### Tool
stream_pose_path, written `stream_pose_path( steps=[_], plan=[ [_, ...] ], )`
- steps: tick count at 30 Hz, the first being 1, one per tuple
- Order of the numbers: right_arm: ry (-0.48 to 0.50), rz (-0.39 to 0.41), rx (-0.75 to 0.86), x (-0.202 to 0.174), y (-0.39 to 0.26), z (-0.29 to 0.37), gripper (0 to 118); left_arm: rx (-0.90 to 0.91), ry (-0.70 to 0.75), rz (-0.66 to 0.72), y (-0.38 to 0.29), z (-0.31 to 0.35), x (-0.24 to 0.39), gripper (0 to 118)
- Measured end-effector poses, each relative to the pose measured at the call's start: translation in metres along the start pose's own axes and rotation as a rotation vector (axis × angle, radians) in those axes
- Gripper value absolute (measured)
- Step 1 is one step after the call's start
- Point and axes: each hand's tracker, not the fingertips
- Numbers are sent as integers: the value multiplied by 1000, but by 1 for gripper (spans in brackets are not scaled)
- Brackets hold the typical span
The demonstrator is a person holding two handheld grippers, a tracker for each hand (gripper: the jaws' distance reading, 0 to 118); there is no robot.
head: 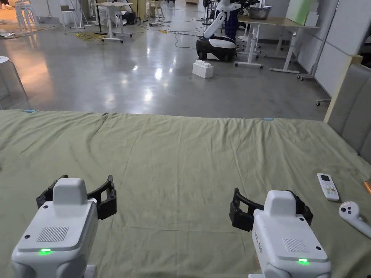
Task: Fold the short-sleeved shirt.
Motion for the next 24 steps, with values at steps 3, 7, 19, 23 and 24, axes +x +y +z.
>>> stream_pose_path(
  steps=[3, 7, 19, 23, 24],
  plan=[
    [5, 6, -9, 0, 2, 1, 116, 4, -13, 1, 1, 0, -2, 98],
    [10, 22, 16, -1, 7, 3, 118, 12, -32, 3, 3, 1, -3, 100],
    [14, -26, 0, -5, 18, -1, 118, -18, -30, -6, 3, -5, 3, 113],
    [8, -42, -8, -7, 23, -2, 118, -12, -44, 21, 5, -5, 2, 113],
    [15, -58, -15, -7, 24, -2, 118, -11, -45, 26, 5, -5, 2, 113]
  ],
)
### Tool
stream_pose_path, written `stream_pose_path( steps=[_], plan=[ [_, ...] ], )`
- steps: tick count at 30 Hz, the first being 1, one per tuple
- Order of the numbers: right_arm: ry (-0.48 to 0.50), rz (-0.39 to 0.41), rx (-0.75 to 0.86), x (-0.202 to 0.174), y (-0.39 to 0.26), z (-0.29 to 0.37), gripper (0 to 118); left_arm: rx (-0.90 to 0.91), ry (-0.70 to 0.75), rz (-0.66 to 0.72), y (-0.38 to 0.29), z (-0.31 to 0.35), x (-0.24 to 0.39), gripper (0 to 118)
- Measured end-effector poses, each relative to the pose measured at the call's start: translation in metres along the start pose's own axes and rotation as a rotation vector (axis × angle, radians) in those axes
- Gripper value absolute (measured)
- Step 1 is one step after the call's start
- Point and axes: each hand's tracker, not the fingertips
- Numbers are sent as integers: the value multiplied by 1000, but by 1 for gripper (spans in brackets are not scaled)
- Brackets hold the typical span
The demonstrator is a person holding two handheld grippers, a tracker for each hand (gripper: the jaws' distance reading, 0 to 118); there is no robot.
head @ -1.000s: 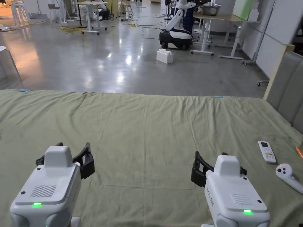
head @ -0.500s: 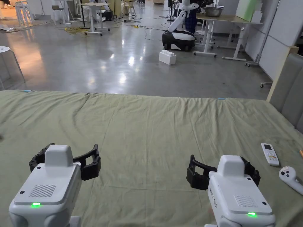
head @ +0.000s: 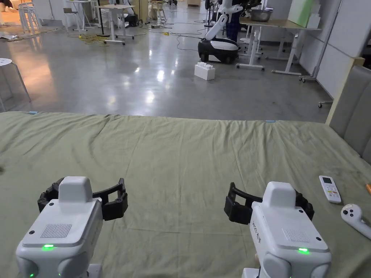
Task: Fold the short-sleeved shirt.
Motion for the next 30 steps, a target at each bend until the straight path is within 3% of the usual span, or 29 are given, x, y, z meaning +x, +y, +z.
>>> stream_pose_path(
  steps=[2, 7, 19, 22, 30],
  plan=[
    [-12, -51, -34, 0, 0, -2, 118, 10, 6, 5, 1, 0, -1, 113],
    [-59, -37, -54, -5, 7, -4, 118, -13, 32, 27, 4, -4, -3, 113],
    [-82, -109, -166, 1, 19, -11, 118, -14, -2, 20, 3, -6, -6, 113],
    [-105, -88, -184, 0, 19, -12, 118, -18, -17, 16, 4, -6, -6, 113],
    [-77, -104, -217, 5, 14, -17, 118, -30, -24, 15, 3, -7, -7, 113]
  ],
)
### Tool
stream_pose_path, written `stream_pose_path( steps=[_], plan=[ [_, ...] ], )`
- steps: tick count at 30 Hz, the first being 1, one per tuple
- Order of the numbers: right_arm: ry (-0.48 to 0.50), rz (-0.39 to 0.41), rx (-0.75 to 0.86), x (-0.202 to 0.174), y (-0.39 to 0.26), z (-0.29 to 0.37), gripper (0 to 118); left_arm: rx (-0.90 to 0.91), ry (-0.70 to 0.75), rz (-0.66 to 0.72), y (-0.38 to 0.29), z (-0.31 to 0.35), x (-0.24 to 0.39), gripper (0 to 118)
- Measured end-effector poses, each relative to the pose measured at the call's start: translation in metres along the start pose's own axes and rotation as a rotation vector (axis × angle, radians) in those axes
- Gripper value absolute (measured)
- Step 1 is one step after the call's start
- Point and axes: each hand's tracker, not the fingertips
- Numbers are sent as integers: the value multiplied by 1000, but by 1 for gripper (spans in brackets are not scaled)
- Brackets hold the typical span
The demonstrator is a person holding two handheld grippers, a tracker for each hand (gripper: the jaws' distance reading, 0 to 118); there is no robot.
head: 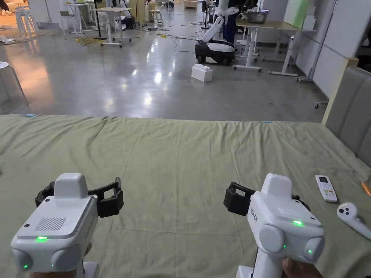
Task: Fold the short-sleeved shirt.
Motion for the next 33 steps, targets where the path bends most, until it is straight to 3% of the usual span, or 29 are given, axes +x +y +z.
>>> stream_pose_path(
  steps=[18, 33],
  plan=[
    [-5, 70, 4, -7, -4, -8, 118, -8, -7, -20, 3, -4, -1, 113],
    [17, 20, -6, -2, -5, -11, 118, -23, 2, -31, -3, -5, -7, 113]
  ],
)
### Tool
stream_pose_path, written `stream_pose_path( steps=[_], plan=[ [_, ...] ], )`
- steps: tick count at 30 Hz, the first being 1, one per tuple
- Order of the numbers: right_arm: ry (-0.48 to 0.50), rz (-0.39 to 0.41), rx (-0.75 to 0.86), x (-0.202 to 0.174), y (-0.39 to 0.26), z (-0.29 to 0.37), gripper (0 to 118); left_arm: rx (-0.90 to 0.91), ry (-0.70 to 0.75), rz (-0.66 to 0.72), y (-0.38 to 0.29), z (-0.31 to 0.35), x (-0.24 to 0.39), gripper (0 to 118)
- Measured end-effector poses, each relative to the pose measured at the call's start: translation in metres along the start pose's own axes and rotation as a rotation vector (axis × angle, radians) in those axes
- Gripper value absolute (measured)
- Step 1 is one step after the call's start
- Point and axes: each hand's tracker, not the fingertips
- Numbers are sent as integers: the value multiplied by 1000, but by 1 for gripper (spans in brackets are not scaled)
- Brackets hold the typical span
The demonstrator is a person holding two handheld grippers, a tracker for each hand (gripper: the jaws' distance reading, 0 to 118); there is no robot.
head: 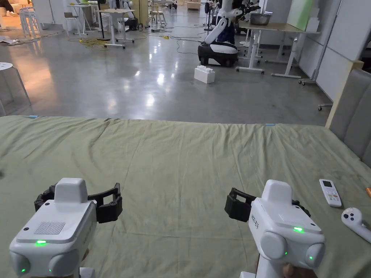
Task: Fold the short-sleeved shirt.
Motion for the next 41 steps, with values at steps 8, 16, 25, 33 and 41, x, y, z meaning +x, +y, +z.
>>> stream_pose_path(
  steps=[8, 16, 25, 33, 41],
  plan=[
    [56, -49, 3, 7, 0, 3, 118, 17, 9, -1, 0, 0, -1, 113],
    [19, 27, 105, -3, 1, 10, 118, 58, -16, -23, 1, 1, 2, 113],
    [61, 20, 199, -1, -8, 10, 118, 65, -11, -15, -1, 3, 2, 113],
    [36, 35, 208, 1, -11, 9, 118, 70, -6, -11, 1, 5, 1, 113],
    [28, 137, 244, -3, -13, 8, 118, 70, 0, -7, 2, 5, 0, 113]
  ],
)
